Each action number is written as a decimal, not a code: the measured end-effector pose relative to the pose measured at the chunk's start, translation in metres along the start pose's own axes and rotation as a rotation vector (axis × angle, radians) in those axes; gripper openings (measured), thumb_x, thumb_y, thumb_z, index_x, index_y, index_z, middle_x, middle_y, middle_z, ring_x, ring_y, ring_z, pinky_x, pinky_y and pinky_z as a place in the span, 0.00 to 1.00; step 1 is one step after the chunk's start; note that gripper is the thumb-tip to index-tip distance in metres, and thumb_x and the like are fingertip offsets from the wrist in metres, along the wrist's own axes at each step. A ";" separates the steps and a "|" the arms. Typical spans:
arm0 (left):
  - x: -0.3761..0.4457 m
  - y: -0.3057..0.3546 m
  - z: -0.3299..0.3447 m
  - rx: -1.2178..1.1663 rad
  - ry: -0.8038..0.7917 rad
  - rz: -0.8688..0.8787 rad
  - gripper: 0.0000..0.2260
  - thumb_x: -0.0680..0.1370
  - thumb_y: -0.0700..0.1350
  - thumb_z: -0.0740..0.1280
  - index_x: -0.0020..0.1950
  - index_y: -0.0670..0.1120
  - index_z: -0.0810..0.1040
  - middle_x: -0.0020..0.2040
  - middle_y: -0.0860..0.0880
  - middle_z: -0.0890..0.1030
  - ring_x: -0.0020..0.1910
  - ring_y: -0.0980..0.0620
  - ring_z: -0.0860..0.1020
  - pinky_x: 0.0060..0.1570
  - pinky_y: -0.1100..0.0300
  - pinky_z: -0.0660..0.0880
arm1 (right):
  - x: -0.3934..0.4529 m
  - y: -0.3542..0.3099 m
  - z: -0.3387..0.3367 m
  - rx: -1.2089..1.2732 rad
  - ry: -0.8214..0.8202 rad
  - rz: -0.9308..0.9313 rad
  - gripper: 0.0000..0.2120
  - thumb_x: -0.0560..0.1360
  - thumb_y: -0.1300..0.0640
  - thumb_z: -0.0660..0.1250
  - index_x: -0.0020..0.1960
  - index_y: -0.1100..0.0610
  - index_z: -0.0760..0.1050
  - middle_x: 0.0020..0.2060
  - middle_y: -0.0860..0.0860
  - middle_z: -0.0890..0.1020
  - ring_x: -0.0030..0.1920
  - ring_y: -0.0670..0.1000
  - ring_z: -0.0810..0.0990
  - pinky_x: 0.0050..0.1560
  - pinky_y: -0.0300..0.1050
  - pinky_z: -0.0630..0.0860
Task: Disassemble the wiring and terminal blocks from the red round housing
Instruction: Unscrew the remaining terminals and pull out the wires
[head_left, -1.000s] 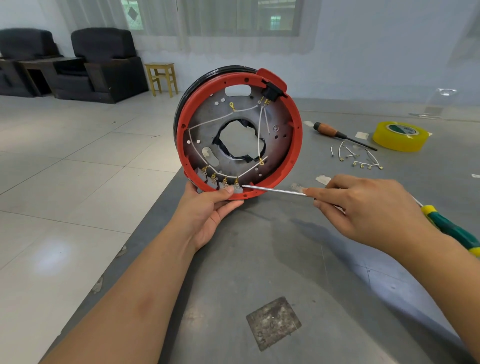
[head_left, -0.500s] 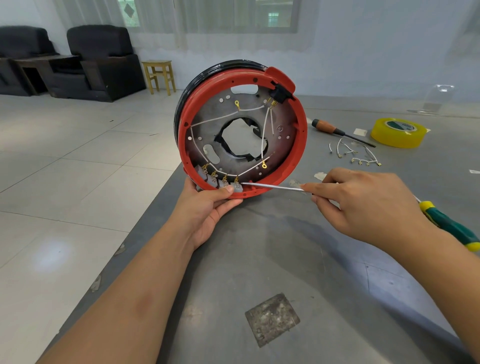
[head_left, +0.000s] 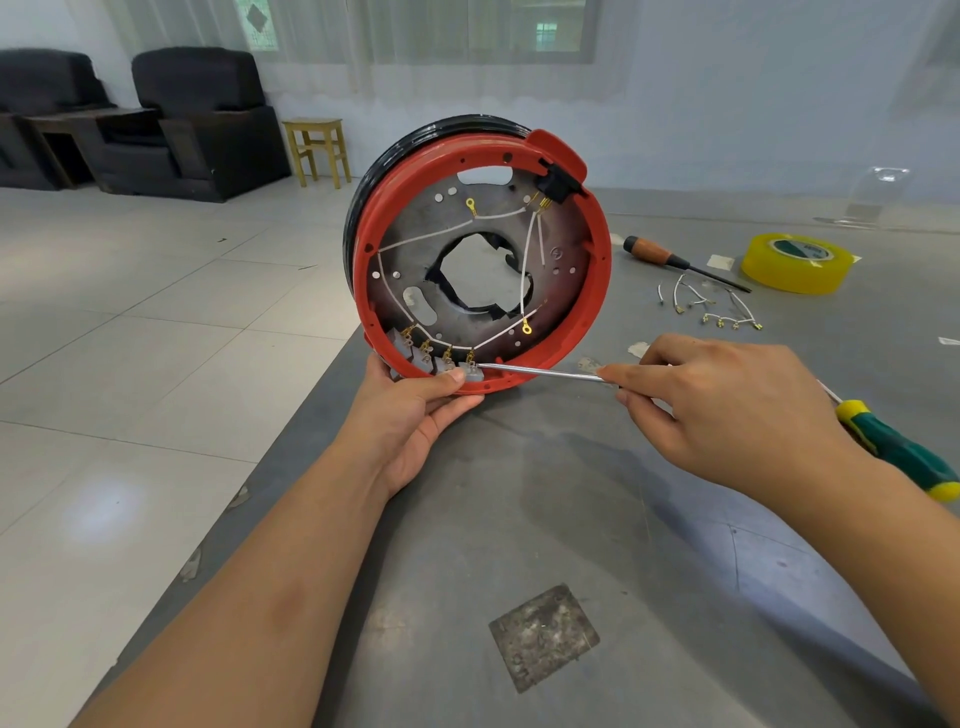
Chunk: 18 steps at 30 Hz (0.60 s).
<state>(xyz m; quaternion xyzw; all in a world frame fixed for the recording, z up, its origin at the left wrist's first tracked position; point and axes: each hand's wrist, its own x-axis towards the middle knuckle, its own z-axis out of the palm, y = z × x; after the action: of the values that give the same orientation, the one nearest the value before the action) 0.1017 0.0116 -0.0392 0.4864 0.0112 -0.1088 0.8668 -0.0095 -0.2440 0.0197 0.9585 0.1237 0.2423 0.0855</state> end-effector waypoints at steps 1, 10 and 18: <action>0.000 0.000 0.000 0.003 0.004 -0.001 0.28 0.76 0.25 0.70 0.68 0.52 0.71 0.62 0.38 0.84 0.52 0.38 0.87 0.46 0.48 0.86 | 0.000 0.000 0.000 -0.004 -0.002 0.001 0.17 0.81 0.46 0.58 0.65 0.39 0.79 0.46 0.44 0.82 0.39 0.51 0.83 0.28 0.39 0.71; 0.000 -0.002 0.003 0.030 0.027 0.032 0.31 0.77 0.25 0.69 0.73 0.50 0.69 0.65 0.38 0.82 0.52 0.38 0.87 0.52 0.44 0.85 | 0.000 -0.002 0.001 -0.009 0.011 0.009 0.19 0.82 0.44 0.53 0.67 0.37 0.77 0.49 0.43 0.82 0.43 0.53 0.83 0.30 0.40 0.69; 0.003 -0.002 0.001 -0.054 0.052 0.026 0.30 0.77 0.25 0.69 0.70 0.52 0.71 0.61 0.38 0.84 0.52 0.37 0.87 0.49 0.46 0.86 | -0.007 -0.013 0.014 0.006 0.016 0.024 0.18 0.82 0.45 0.57 0.68 0.41 0.78 0.49 0.47 0.82 0.42 0.56 0.83 0.32 0.42 0.63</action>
<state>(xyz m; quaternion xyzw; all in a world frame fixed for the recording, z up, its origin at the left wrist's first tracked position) 0.1041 0.0096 -0.0410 0.4657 0.0304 -0.0847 0.8803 -0.0109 -0.2347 0.0017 0.9582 0.1137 0.2506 0.0789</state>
